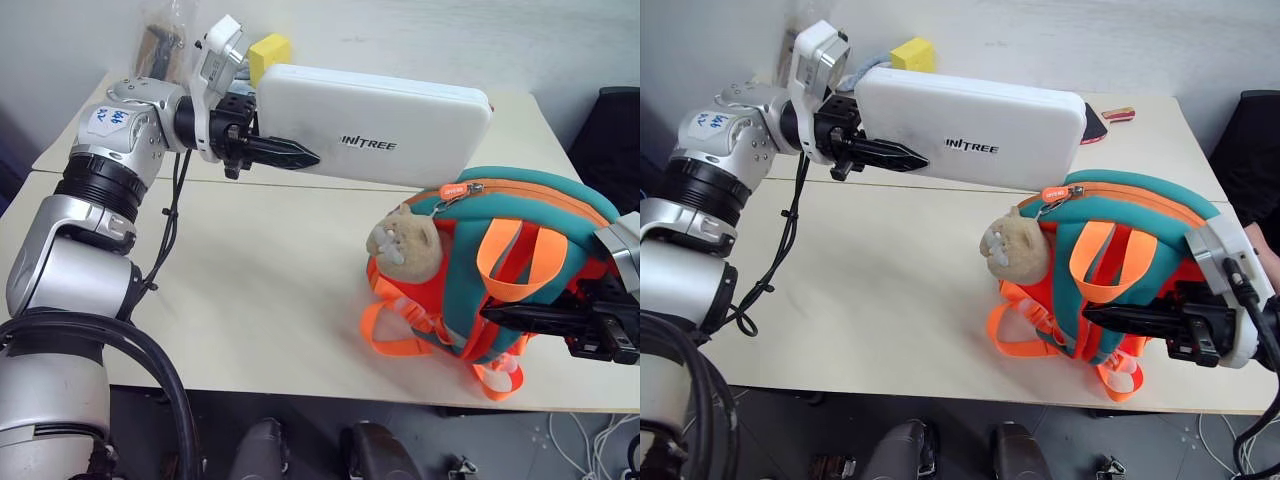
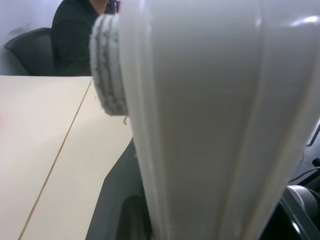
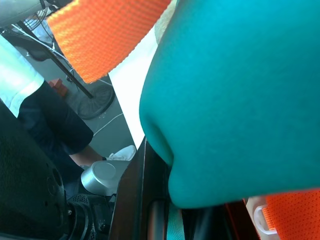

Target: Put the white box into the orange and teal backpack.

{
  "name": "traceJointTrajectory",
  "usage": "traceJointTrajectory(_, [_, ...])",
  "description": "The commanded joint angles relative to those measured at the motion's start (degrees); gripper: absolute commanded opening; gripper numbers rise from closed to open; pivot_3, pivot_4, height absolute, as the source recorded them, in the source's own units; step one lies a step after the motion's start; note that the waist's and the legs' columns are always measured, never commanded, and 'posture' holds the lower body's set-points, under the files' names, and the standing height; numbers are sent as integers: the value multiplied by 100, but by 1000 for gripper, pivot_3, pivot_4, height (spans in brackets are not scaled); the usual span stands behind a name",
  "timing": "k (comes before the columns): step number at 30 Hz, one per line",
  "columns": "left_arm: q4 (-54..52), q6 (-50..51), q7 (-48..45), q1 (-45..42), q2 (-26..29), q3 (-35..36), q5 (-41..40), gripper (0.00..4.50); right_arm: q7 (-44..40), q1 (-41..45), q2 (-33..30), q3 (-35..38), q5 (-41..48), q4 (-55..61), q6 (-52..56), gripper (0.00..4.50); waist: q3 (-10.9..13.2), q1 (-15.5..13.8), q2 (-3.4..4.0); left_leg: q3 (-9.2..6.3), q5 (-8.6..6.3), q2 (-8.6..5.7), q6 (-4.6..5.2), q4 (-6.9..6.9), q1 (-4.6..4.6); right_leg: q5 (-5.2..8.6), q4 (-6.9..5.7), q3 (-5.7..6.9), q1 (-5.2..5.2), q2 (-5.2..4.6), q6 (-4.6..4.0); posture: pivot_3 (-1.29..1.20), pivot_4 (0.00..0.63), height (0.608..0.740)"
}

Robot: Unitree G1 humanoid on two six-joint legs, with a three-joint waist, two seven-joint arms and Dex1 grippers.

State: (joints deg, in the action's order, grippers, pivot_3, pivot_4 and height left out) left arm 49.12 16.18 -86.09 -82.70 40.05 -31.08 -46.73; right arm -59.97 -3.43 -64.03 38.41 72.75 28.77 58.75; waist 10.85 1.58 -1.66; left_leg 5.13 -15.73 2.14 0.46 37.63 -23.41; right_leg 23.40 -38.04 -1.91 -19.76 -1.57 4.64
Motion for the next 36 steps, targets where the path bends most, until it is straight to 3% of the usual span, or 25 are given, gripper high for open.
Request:
traceJointTrajectory(1, [-419,-63,-641,54,197,-262,-230,1420,82,53,40,48,105,26,-11,4,0,5,0,0,0,0,0,0,1,0,0,-1,0,0,0,0,150,740])
traceJointTrajectory(10, [-839,-496,-641,127,683,-1238,-348,1420,-29,-243,70,207,-31,42,-6,4,0,2,0,0,0,0,0,2,1,0,0,-2,2,0,0,0,150,740])
traceJointTrajectory(20, [-1973,-357,-641,196,1602,-1839,-992,1420,-1394,-929,-388,1240,-444,-432,233,4,0,0,1,1,0,0,0,6,3,0,-2,-3,6,1,0,0,150,740])
traceJointTrajectory(26, [-1811,-775,-641,241,1326,-1972,-807,1420,-1615,-889,-432,1192,-650,-484,234,4,0,-16,1,-1,-1,0,1,10,6,0,-1,-1,12,1,0,0,150,740])
traceJointTrajectory(32, [-1262,-1322,-641,374,236,-1363,-259,1420,-1439,-708,-295,935,-616,-271,187,4,0,-31,1,-1,-3,-1,5,21,2,0,-3,-1,12,1,0,0,150,740])
traceJointTrajectory(36, [-1364,-1588,-641,519,-80,-1087,224,1420,-1256,-496,-229,650,-593,-196,124,4,0,6,1,-1,-3,-1,5,21,-3,0,-5,-1,5,3,0,0,150,740])
